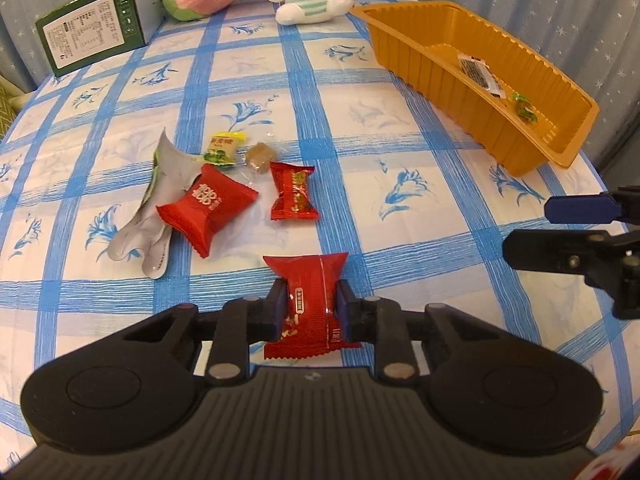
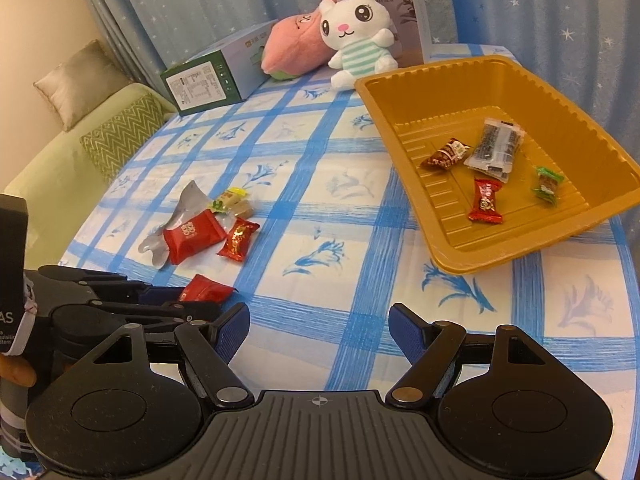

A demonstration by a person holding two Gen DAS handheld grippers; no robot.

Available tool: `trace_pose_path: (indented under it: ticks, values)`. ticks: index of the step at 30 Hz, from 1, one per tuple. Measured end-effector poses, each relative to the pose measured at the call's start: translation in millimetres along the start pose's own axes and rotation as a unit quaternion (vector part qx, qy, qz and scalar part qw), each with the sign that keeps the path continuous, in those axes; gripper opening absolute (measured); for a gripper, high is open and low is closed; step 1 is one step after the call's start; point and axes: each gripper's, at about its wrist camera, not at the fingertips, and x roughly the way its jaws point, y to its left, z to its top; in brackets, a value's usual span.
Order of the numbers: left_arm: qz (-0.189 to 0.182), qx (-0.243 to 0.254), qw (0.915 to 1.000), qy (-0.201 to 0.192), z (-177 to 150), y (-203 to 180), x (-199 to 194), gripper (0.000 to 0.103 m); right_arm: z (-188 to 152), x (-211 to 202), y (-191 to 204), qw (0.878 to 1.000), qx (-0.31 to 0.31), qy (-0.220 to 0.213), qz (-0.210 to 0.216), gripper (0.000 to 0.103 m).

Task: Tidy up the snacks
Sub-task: 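Grasp the large red wrapped candy with the left gripper, then grasp the small yellow packet with the right gripper while the left holds the red candy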

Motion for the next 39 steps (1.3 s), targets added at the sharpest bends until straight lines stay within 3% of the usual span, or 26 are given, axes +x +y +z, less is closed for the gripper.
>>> trace_pose_path:
  ticks: [8, 19, 31, 39]
  values:
    - [0.009, -0.04, 0.9988, -0.025, -7, 29, -30, 0.022, 13, 17, 15, 1.0, -0.021, 0.001, 0.017, 0.076]
    - [0.073, -0.11, 0.9894, -0.059, -13, 99, -67, 0.022, 45, 63, 50, 0.996, -0.074, -0.008, 0.041, 0.075]
    - [0.1, -0.141, 0.9821, -0.074, -7, 158, -68, 0.022, 79, 120, 87, 0.992, -0.112, -0.007, 0.05, 0.049]
    - [0.098, -0.145, 0.9819, -0.072, 1, 186, -58, 0.022, 95, 158, 105, 0.994, -0.103, 0.011, 0.034, 0.04]
